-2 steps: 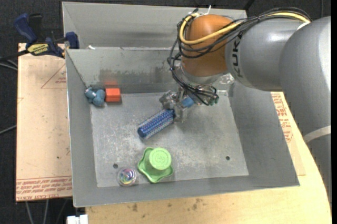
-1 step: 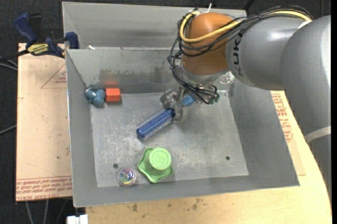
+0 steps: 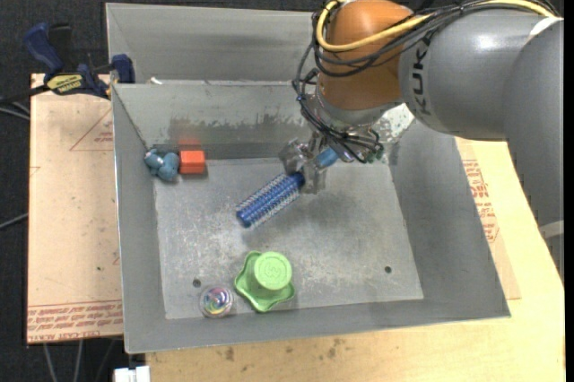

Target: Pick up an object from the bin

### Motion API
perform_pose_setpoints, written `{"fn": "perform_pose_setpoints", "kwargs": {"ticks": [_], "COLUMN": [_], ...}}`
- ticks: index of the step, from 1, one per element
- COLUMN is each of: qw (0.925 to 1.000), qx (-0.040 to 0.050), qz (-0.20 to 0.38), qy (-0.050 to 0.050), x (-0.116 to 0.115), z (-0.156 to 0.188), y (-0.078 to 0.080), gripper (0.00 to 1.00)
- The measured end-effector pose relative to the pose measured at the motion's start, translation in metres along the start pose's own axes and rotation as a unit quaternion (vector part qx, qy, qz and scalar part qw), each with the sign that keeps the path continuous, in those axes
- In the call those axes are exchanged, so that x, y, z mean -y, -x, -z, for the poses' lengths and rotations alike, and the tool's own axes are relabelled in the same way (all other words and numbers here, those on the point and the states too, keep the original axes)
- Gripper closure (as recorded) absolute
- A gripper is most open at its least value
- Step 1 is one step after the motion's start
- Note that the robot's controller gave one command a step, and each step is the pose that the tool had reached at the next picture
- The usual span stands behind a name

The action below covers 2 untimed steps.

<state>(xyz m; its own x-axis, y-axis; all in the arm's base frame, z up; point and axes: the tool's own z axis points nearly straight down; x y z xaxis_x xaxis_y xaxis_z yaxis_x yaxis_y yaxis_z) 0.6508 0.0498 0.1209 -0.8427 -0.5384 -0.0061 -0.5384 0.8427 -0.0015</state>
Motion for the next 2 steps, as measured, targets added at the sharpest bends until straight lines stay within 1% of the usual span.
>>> {"fn": "perform_pose_setpoints", "kwargs": {"ticks": [1,2], "qw": [1.0000,1.0000], "qx": [0.0006,-0.0012], "qz": [-0.001,-0.002], "qy": [0.000,0.001], "x": [0.0003,0.0002], "z": [0.0478,0.0573], "y": [0.0021,0.0027], "gripper": [1.00,1.00]}}
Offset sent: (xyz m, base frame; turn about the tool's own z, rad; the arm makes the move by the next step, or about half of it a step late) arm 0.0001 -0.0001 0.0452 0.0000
